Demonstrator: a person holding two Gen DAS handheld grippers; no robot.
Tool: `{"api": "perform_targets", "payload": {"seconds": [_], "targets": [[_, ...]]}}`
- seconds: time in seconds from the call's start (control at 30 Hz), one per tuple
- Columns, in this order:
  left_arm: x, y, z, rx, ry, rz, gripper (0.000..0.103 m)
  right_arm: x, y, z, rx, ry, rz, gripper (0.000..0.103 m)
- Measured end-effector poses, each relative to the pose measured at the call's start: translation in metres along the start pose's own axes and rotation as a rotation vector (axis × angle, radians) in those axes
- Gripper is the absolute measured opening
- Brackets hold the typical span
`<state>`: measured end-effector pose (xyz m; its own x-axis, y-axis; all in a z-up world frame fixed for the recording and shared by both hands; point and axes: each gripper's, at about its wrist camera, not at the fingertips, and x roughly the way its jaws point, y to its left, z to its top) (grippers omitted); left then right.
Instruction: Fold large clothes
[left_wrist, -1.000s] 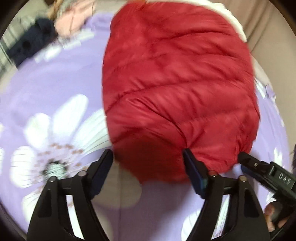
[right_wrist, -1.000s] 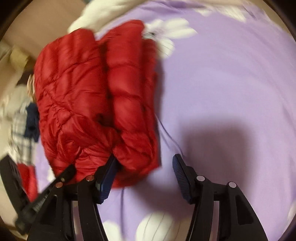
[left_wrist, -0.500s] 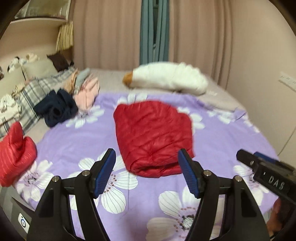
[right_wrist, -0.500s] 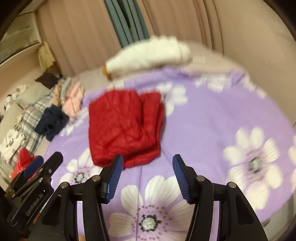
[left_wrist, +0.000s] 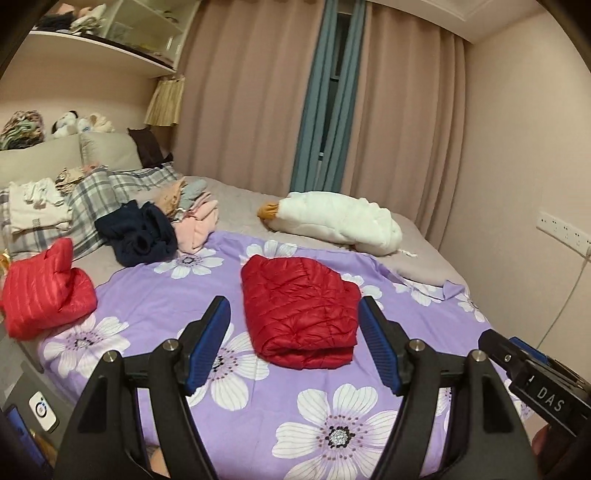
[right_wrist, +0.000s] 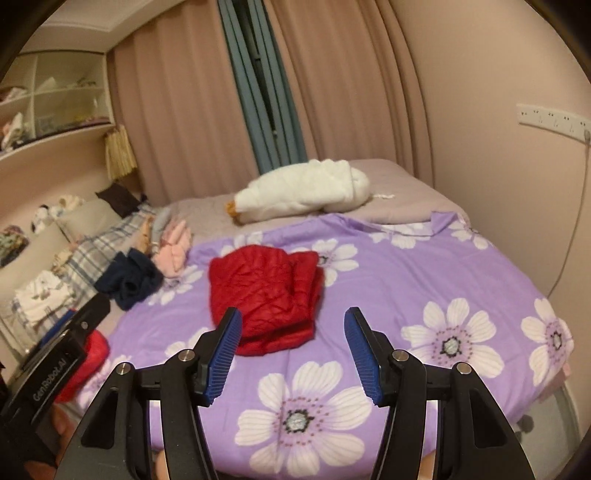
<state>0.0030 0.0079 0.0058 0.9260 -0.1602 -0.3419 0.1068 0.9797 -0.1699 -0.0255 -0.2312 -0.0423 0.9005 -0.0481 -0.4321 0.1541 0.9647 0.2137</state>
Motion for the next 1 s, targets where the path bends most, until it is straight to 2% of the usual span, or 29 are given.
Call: {"api": "perform_targets", "payload": {"seconds": [0.1, 0.17, 0.23, 0.3, 0.37, 0.4, 0.53, 0.57, 0.8, 0.9, 1.0], "targets": [[-0.009, 0.012, 0.000, -0.037, -0.045, 0.009, 0.073, -0.010, 0.010, -0.004, -0.032, -0.020, -0.009, 0.058], [-0.013, 0.019, 0.002, -0.068, -0.064, 0.027, 0.079, -0.013, 0.016, -0.006, -0.049, -0.043, -0.019, 0.058], [-0.016, 0.024, 0.002, -0.086, -0.081, 0.037, 0.089, -0.014, 0.019, -0.008, -0.053, -0.053, -0.012, 0.061], [-0.019, 0.026, 0.001, -0.080, -0.100, 0.032, 0.093, -0.018, 0.023, -0.009, -0.051, -0.072, 0.002, 0.067], [-0.022, 0.026, 0.000, -0.074, -0.123, 0.018, 0.099, -0.020, 0.027, -0.011, -0.052, -0.102, 0.014, 0.082], [-0.024, 0.027, -0.001, -0.075, -0.136, 0.013, 0.103, -0.022, 0.028, -0.011, -0.053, -0.115, 0.015, 0.084], [-0.034, 0.031, -0.002, -0.104, -0.195, -0.016, 0.103, -0.027, 0.036, -0.013, -0.083, -0.157, 0.002, 0.092], [-0.034, 0.034, -0.001, -0.112, -0.193, -0.020, 0.103, -0.028, 0.037, -0.014, -0.094, -0.165, -0.006, 0.094], [-0.030, 0.033, -0.003, -0.099, -0.180, 0.014, 0.103, -0.035, 0.045, -0.020, -0.176, -0.234, -0.112, 0.097], [-0.032, 0.033, -0.004, -0.109, -0.189, 0.018, 0.103, -0.038, 0.044, -0.019, -0.165, -0.263, -0.143, 0.099], [-0.030, 0.034, -0.005, -0.124, -0.181, 0.021, 0.103, -0.042, 0.035, -0.017, -0.096, -0.296, -0.154, 0.101]]}}
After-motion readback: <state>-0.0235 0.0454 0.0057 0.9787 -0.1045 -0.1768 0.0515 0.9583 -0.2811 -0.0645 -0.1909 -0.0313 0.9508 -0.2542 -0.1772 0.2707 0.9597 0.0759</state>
